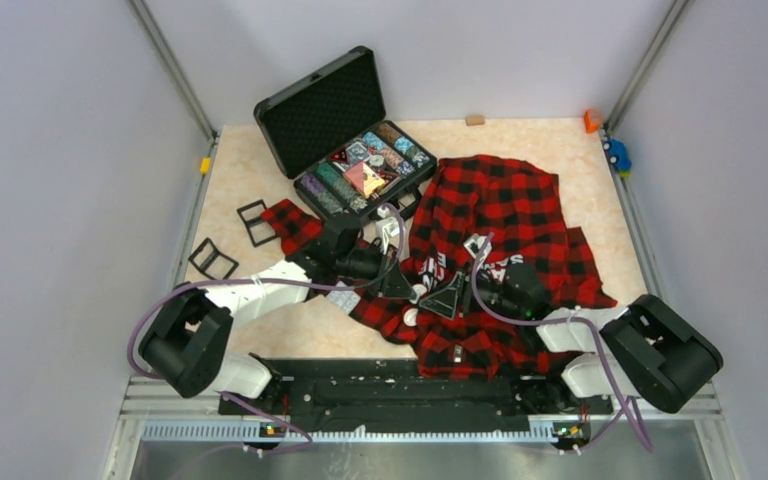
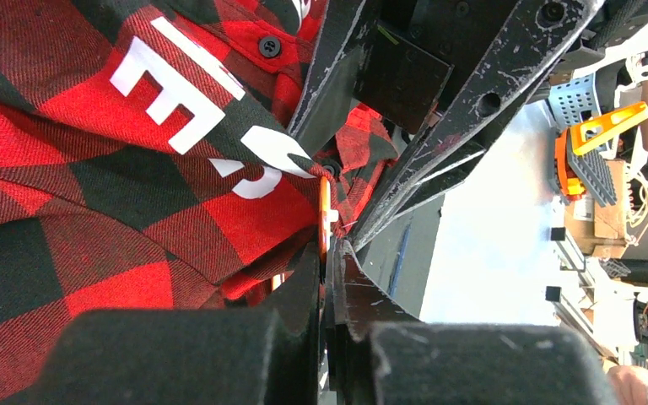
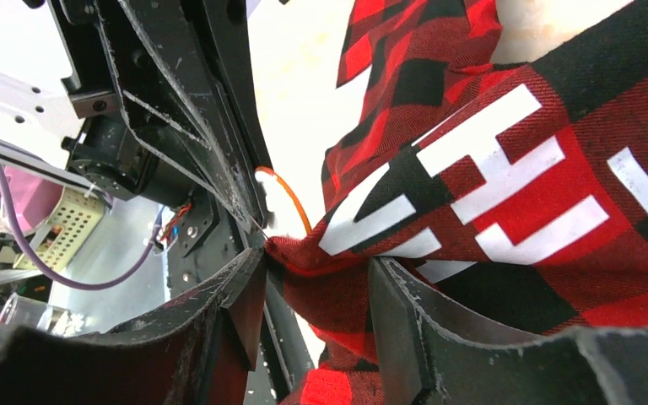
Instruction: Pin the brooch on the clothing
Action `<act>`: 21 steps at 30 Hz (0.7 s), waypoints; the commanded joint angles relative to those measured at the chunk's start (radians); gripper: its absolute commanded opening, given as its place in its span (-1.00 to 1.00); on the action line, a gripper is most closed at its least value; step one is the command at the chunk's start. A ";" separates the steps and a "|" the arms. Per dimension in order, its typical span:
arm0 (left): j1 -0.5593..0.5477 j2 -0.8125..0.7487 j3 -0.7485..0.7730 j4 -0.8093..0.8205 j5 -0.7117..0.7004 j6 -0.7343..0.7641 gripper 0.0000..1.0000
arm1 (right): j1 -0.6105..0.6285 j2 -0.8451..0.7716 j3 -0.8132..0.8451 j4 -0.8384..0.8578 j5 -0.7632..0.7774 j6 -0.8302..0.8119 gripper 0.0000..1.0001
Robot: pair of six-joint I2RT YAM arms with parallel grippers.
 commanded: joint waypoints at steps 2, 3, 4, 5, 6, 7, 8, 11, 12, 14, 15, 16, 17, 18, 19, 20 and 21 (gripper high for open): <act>0.002 0.006 -0.005 0.057 0.077 0.029 -1.00 | -0.007 0.044 0.044 0.146 -0.031 0.025 -0.06; 0.002 0.007 -0.004 0.057 0.082 0.031 -1.00 | -0.007 0.051 0.042 0.163 -0.033 0.031 -0.08; 0.002 0.009 -0.005 0.058 0.087 0.032 -1.00 | -0.007 0.058 0.041 0.173 -0.035 0.036 -0.13; 0.002 0.010 -0.004 0.059 0.092 0.033 -1.00 | -0.007 0.062 0.043 0.176 -0.037 0.037 -0.19; 0.002 0.012 -0.005 0.061 0.096 0.033 -1.00 | -0.008 0.068 0.044 0.176 -0.037 0.037 -0.24; 0.001 0.012 -0.006 0.062 0.101 0.035 -1.00 | -0.008 0.073 0.045 0.179 -0.038 0.038 -0.29; 0.002 0.013 -0.006 0.062 0.107 0.037 -1.00 | -0.007 0.078 0.046 0.182 -0.041 0.039 -0.33; 0.001 0.015 -0.009 0.066 0.126 0.049 -1.00 | -0.007 0.092 0.050 0.194 -0.051 0.044 -0.40; 0.000 0.014 -0.010 0.067 0.132 0.052 -1.00 | -0.006 0.097 0.053 0.197 -0.056 0.048 -0.43; -0.001 0.013 -0.013 0.073 0.144 0.056 -1.00 | -0.007 0.108 0.057 0.208 -0.066 0.058 -0.48; -0.001 0.013 -0.016 0.079 0.149 0.057 -1.00 | -0.008 0.113 0.061 0.214 -0.070 0.062 -0.49; -0.001 0.013 -0.019 0.082 0.154 0.059 -1.00 | -0.008 0.117 0.063 0.220 -0.074 0.066 -0.50; -0.001 0.012 -0.019 0.085 0.158 0.060 -1.00 | -0.008 0.122 0.065 0.224 -0.077 0.071 -0.52; -0.001 0.011 -0.021 0.087 0.161 0.062 -1.00 | -0.008 0.126 0.068 0.225 -0.078 0.075 -0.54; -0.001 0.009 -0.021 0.088 0.163 0.064 -1.00 | -0.008 0.130 0.072 0.225 -0.080 0.079 -0.56; -0.002 0.010 -0.023 0.088 0.165 0.066 -1.00 | -0.008 0.136 0.078 0.221 -0.081 0.084 -0.57; -0.004 0.009 -0.023 0.088 0.167 0.070 -1.00 | -0.010 0.139 0.084 0.215 -0.084 0.090 -0.58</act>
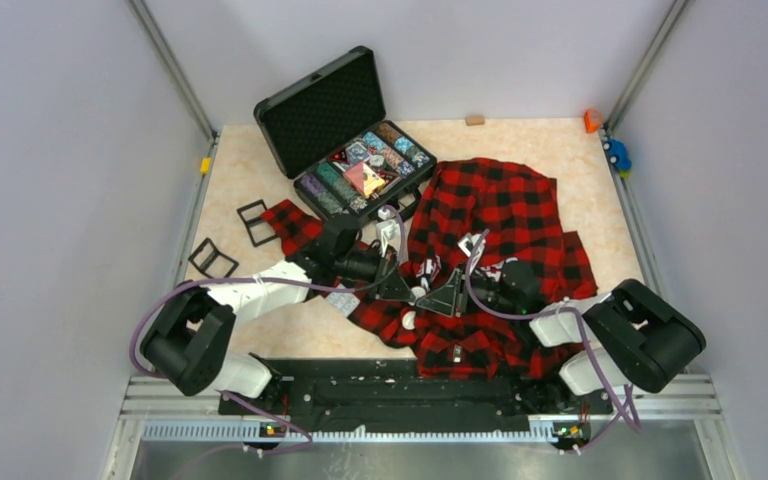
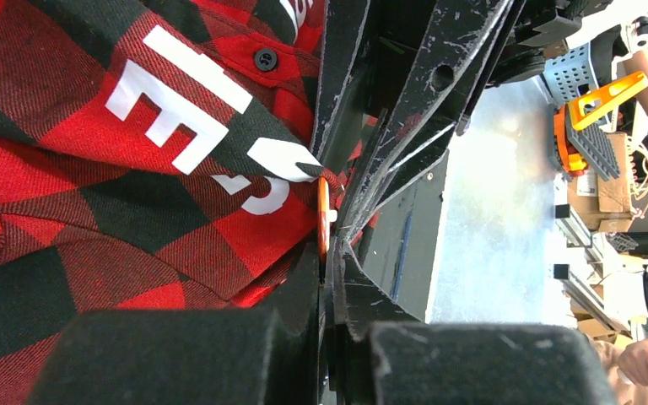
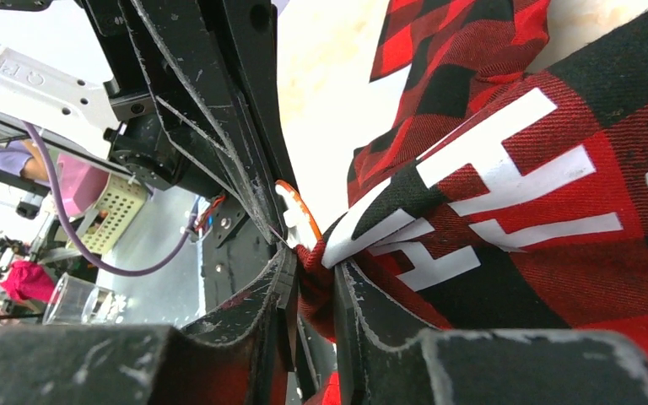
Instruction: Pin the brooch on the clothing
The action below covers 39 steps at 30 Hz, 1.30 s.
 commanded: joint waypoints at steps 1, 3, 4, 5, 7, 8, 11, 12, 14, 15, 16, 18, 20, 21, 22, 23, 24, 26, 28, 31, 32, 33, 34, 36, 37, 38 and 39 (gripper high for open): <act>-0.017 -0.007 -0.009 0.060 0.104 0.023 -1.00 | -0.011 0.024 0.070 0.071 0.001 0.018 -0.61; -0.021 -0.006 -0.008 0.059 0.111 0.025 -1.00 | -0.014 0.030 0.084 0.042 0.000 0.028 -0.65; -0.023 -0.007 -0.009 0.061 0.111 0.027 -1.00 | -0.017 0.032 0.090 0.032 0.001 0.035 -0.66; -0.024 -0.008 -0.010 0.062 0.111 0.028 -1.00 | -0.017 0.034 0.098 0.018 0.003 0.039 -0.68; -0.025 -0.009 -0.010 0.062 0.111 0.029 -1.00 | -0.019 0.038 0.113 -0.012 0.008 0.044 -0.73; -0.026 -0.009 -0.011 0.061 0.112 0.029 -1.00 | -0.019 0.040 0.120 -0.036 0.015 0.046 -0.75; -0.030 -0.009 -0.010 0.061 0.113 0.030 -1.00 | -0.019 0.046 0.143 -0.089 0.033 0.058 -0.77; -0.031 -0.008 -0.011 0.062 0.113 0.030 -1.00 | -0.019 0.048 0.150 -0.099 0.038 0.063 -0.76; -0.033 -0.010 -0.010 0.061 0.114 0.030 -1.00 | -0.020 0.053 0.161 -0.119 0.056 0.082 -0.76; -0.034 -0.012 -0.009 0.061 0.114 0.030 -1.00 | -0.020 0.056 0.166 -0.134 0.066 0.091 -0.76; -0.034 -0.012 -0.009 0.062 0.112 0.031 -1.00 | -0.021 0.059 0.174 -0.152 0.076 0.099 -0.76; -0.034 -0.014 -0.011 0.062 0.110 0.032 -1.00 | -0.021 0.073 0.185 -0.175 0.090 0.118 -0.76; -0.034 -0.015 -0.012 0.061 0.108 0.032 -1.00 | -0.022 0.083 0.186 -0.168 0.102 0.140 -0.77; -0.035 -0.014 -0.012 0.061 0.108 0.032 -1.00 | -0.022 0.088 0.186 -0.165 0.107 0.149 -0.77; -0.034 -0.015 -0.012 0.061 0.108 0.032 -1.00 | -0.024 0.094 0.184 -0.161 0.114 0.159 -0.78; -0.035 -0.015 -0.013 0.062 0.107 0.032 -1.00 | -0.025 0.100 0.181 -0.154 0.122 0.168 -0.79; -0.035 -0.017 -0.014 0.062 0.104 0.032 -1.00 | -0.027 0.105 0.178 -0.148 0.128 0.179 -0.80; -0.035 -0.019 -0.014 0.061 0.101 0.032 -1.00 | -0.030 0.112 0.173 -0.137 0.143 0.194 -0.83; -0.035 -0.019 -0.013 0.060 0.100 0.032 -1.00 | -0.030 0.117 0.168 -0.130 0.160 0.209 -0.85; -0.035 -0.020 -0.013 0.062 0.101 0.032 -1.00 | -0.031 0.125 0.167 -0.134 0.180 0.223 -0.88; -0.035 -0.020 -0.013 0.060 0.103 0.032 -1.00 | -0.031 0.130 0.169 -0.139 0.186 0.227 -0.89; -0.036 -0.022 -0.014 0.061 0.103 0.031 -1.00 | -0.031 0.134 0.170 -0.143 0.193 0.231 -0.90; -0.035 -0.022 -0.013 0.061 0.102 0.030 -1.00 | -0.031 0.138 0.169 -0.145 0.201 0.236 -0.91; -0.036 -0.024 -0.013 0.061 0.100 0.031 -1.00 | -0.033 0.146 0.167 -0.143 0.213 0.247 -0.93; -0.035 -0.023 -0.013 0.061 0.100 0.031 -1.00 | -0.034 0.152 0.165 -0.139 0.216 0.253 -0.94; -0.035 -0.023 -0.014 0.062 0.100 0.031 -1.00 | -0.036 0.157 0.165 -0.134 0.217 0.259 -0.94; -0.036 -0.024 -0.014 0.062 0.100 0.030 -1.00 | -0.037 0.161 0.163 -0.128 0.219 0.264 -0.95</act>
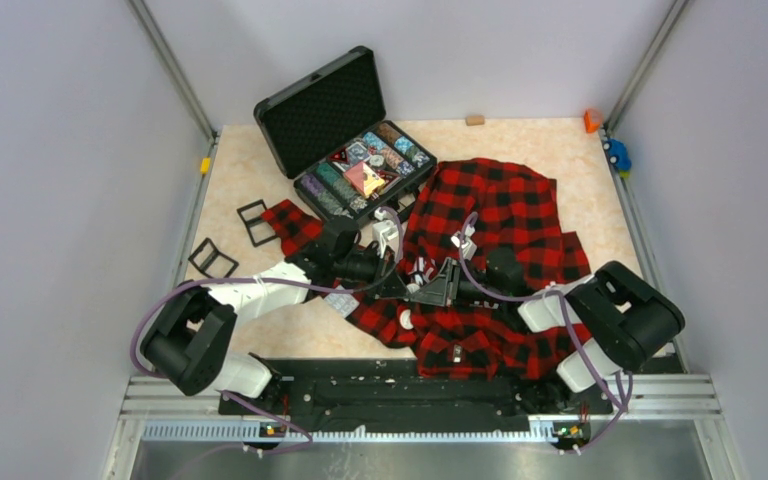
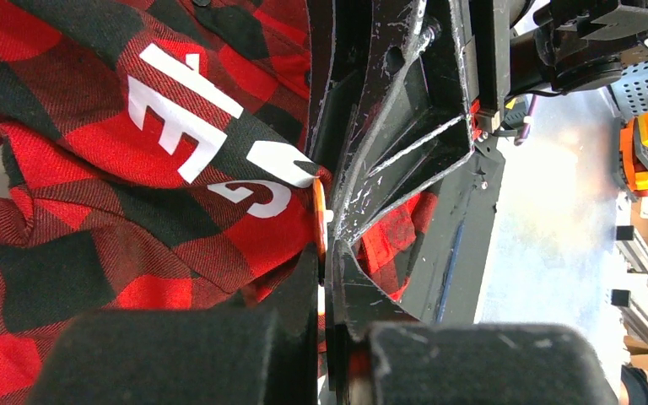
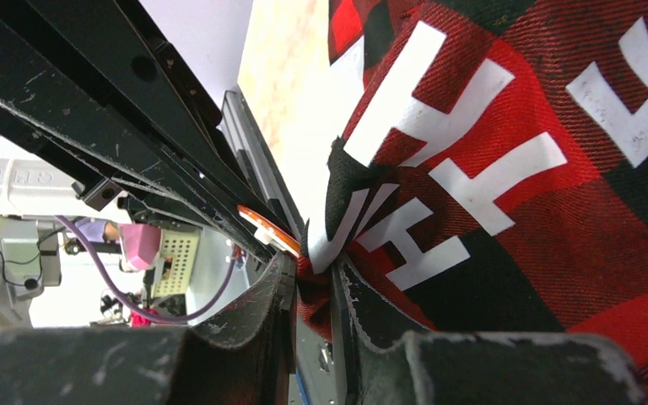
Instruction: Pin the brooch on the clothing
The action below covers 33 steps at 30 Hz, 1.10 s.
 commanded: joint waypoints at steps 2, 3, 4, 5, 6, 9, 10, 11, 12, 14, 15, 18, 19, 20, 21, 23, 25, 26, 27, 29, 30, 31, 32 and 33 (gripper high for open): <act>-0.040 -0.025 0.003 0.073 0.200 -0.034 -1.00 | -0.025 0.045 0.045 0.046 0.192 0.025 -0.95; -0.039 -0.025 0.003 0.074 0.201 -0.034 -1.00 | -0.026 0.048 0.044 0.044 0.194 0.028 -0.95; -0.039 -0.026 0.005 0.073 0.202 -0.035 -1.00 | -0.026 0.052 0.043 0.043 0.197 0.031 -0.95; -0.039 -0.027 0.005 0.073 0.202 -0.034 -1.00 | -0.027 0.055 0.044 0.041 0.198 0.033 -0.96; -0.040 -0.029 0.005 0.072 0.205 -0.035 -1.00 | -0.029 0.060 0.045 0.039 0.200 0.036 -0.96; -0.039 -0.030 0.005 0.073 0.206 -0.035 -1.00 | -0.032 0.069 0.045 0.038 0.204 0.048 -0.97; -0.039 -0.029 0.003 0.073 0.207 -0.035 -1.00 | -0.033 0.072 0.046 0.038 0.205 0.051 -0.97; -0.040 -0.029 0.002 0.074 0.208 -0.035 -1.00 | -0.034 0.075 0.045 0.036 0.205 0.054 -0.97; -0.039 -0.030 0.003 0.073 0.208 -0.035 -1.00 | -0.035 0.077 0.047 0.035 0.206 0.057 -0.97; -0.041 -0.029 0.002 0.074 0.210 -0.035 -1.00 | -0.037 0.082 0.047 0.036 0.208 0.063 -0.98; -0.041 -0.029 0.002 0.073 0.211 -0.035 -1.00 | -0.037 0.083 0.049 0.032 0.211 0.065 -0.98; -0.045 -0.029 0.005 0.073 0.213 -0.035 -1.00 | -0.040 0.088 0.053 0.023 0.216 0.068 -0.99; -0.045 -0.030 0.003 0.073 0.213 -0.035 -1.00 | -0.042 0.089 0.053 0.024 0.217 0.071 -1.00; -0.045 -0.030 0.002 0.074 0.214 -0.035 -1.00 | -0.043 0.089 0.051 0.026 0.217 0.072 -1.00; -0.045 -0.030 0.003 0.072 0.210 -0.034 -1.00 | -0.043 0.090 0.051 0.025 0.219 0.073 -1.00; -0.046 -0.030 0.003 0.067 0.205 -0.032 -1.00 | -0.046 0.089 0.046 0.025 0.224 0.076 -1.00; -0.046 -0.032 0.003 0.065 0.199 -0.031 -1.00 | -0.049 0.087 0.039 0.026 0.227 0.079 -1.00; -0.045 -0.034 0.002 0.063 0.194 -0.030 -1.00 | -0.051 0.086 0.036 0.026 0.230 0.081 -1.00; -0.046 -0.036 0.002 0.061 0.188 -0.029 -1.00 | -0.052 0.083 0.030 0.026 0.234 0.083 -1.00; -0.046 -0.039 0.003 0.059 0.184 -0.027 -1.00 | -0.056 0.081 0.024 0.029 0.240 0.086 -1.00; -0.047 -0.040 0.003 0.058 0.182 -0.026 -1.00 | -0.058 0.078 0.023 0.028 0.243 0.088 -1.00; -0.045 -0.042 0.003 0.058 0.182 -0.026 -1.00 | -0.060 0.077 0.022 0.027 0.245 0.089 -1.00; -0.046 -0.042 0.003 0.057 0.188 -0.026 -1.00 | -0.061 0.076 0.021 0.021 0.247 0.089 -1.00; -0.045 -0.040 0.004 0.060 0.197 -0.027 -1.00 | -0.061 0.076 0.024 0.013 0.248 0.089 -1.00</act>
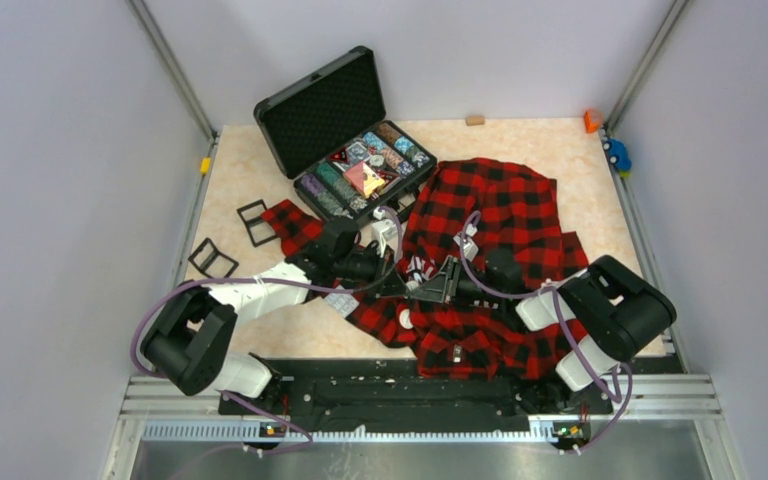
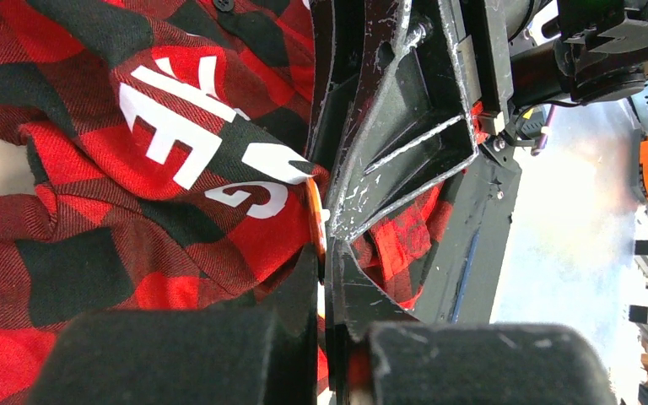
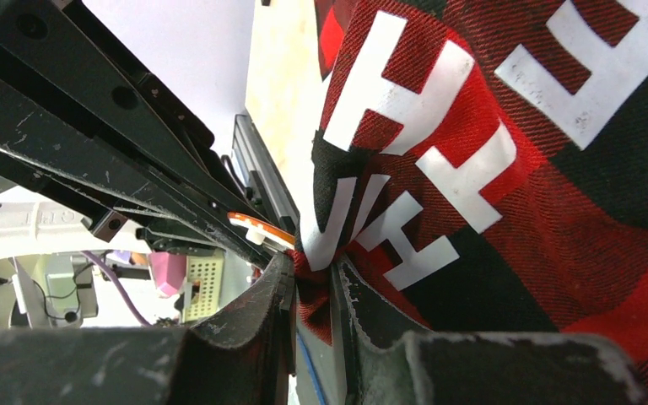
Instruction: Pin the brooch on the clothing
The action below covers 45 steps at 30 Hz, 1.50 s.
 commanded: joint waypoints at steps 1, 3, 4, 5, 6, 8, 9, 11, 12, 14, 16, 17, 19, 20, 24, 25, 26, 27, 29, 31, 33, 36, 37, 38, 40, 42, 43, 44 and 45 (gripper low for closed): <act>-0.046 -0.039 0.010 0.058 0.250 -0.035 -1.00 | -0.053 0.018 0.027 -0.045 0.221 -0.014 -1.00; -0.050 -0.035 0.009 0.062 0.254 -0.037 -1.00 | -0.054 0.020 0.040 -0.063 0.223 -0.018 -1.00; -0.052 -0.034 0.011 0.062 0.255 -0.034 -1.00 | -0.054 0.021 0.050 -0.077 0.223 -0.022 -1.00; -0.055 -0.034 0.012 0.060 0.255 -0.032 -1.00 | -0.054 0.020 0.060 -0.093 0.224 -0.027 -1.00; -0.058 -0.033 0.013 0.060 0.255 -0.031 -1.00 | -0.054 0.019 0.070 -0.118 0.226 -0.032 -1.00; -0.067 -0.032 0.016 0.050 0.253 -0.024 -1.00 | -0.054 0.018 0.086 -0.148 0.232 -0.039 -1.00; -0.069 -0.031 0.018 0.045 0.250 -0.019 -1.00 | -0.054 0.018 0.093 -0.162 0.235 -0.040 -1.00; -0.075 -0.033 0.018 0.037 0.247 -0.012 -1.00 | -0.054 0.019 0.102 -0.182 0.242 -0.040 -1.00; -0.077 -0.033 0.019 0.035 0.246 -0.011 -1.00 | -0.054 0.019 0.105 -0.189 0.245 -0.040 -1.00; -0.082 -0.032 0.019 0.035 0.249 -0.008 -1.00 | -0.054 0.022 0.112 -0.200 0.247 -0.041 -1.00; -0.089 -0.032 0.021 0.032 0.249 -0.005 -1.00 | -0.054 0.022 0.117 -0.212 0.252 -0.039 -1.00; -0.090 -0.034 0.022 0.028 0.248 -0.002 -1.00 | -0.054 0.022 0.120 -0.220 0.258 -0.039 -1.00; -0.094 -0.036 0.023 0.024 0.240 0.002 -1.00 | -0.054 0.021 0.119 -0.225 0.268 -0.035 -1.00; -0.094 -0.037 0.021 0.021 0.230 0.002 -1.00 | -0.054 0.020 0.116 -0.222 0.270 -0.033 -1.00; -0.093 -0.036 0.029 -0.027 0.143 0.011 -1.00 | -0.056 0.000 0.095 -0.197 0.274 -0.028 -1.00; -0.093 -0.033 0.031 -0.042 0.116 0.009 -1.00 | -0.056 -0.006 0.091 -0.190 0.273 -0.030 -1.00; -0.093 -0.030 0.034 -0.050 0.092 0.004 -1.00 | -0.056 -0.014 0.087 -0.178 0.266 -0.036 -1.00; -0.093 -0.028 0.036 -0.058 0.059 -0.003 -1.00 | -0.056 -0.023 0.082 -0.171 0.260 -0.042 -1.00; -0.090 -0.025 0.034 -0.066 -0.004 -0.020 -1.00 | -0.055 -0.047 0.074 -0.169 0.245 -0.059 -0.98; -0.085 -0.023 0.034 -0.075 -0.076 -0.051 -1.00 | -0.056 -0.089 0.069 -0.210 0.246 -0.083 -0.83; -0.073 -0.021 0.030 -0.079 -0.132 -0.079 -0.98 | -0.056 -0.148 0.066 -0.288 0.259 -0.127 -0.58; -0.064 -0.024 0.019 -0.074 -0.175 -0.101 -0.55 | -0.055 -0.274 0.070 -0.447 0.285 -0.202 -0.27; -0.064 -0.027 0.017 -0.070 -0.175 -0.107 -0.32 | -0.056 -0.324 0.073 -0.520 0.302 -0.229 -0.18; -0.061 -0.032 0.014 -0.065 -0.174 -0.116 -0.12 | -0.056 -0.374 0.077 -0.596 0.325 -0.251 -0.09; -0.051 -0.048 0.007 -0.045 -0.165 -0.135 0.44 | -0.056 -0.478 0.088 -0.770 0.392 -0.288 0.08; -0.035 -0.074 -0.005 -0.022 -0.164 -0.153 0.71 | -0.056 -0.580 0.109 -0.937 0.463 -0.326 0.20; -0.025 -0.094 -0.012 -0.011 -0.164 -0.162 0.75 | -0.057 -0.638 0.127 -1.027 0.502 -0.342 0.25; -0.012 -0.112 -0.020 -0.004 -0.166 -0.170 0.77 | -0.059 -0.674 0.144 -1.106 0.546 -0.358 0.30; -0.001 -0.131 -0.029 -0.001 -0.175 -0.178 0.78 | -0.062 -0.708 0.163 -1.207 0.585 -0.373 0.34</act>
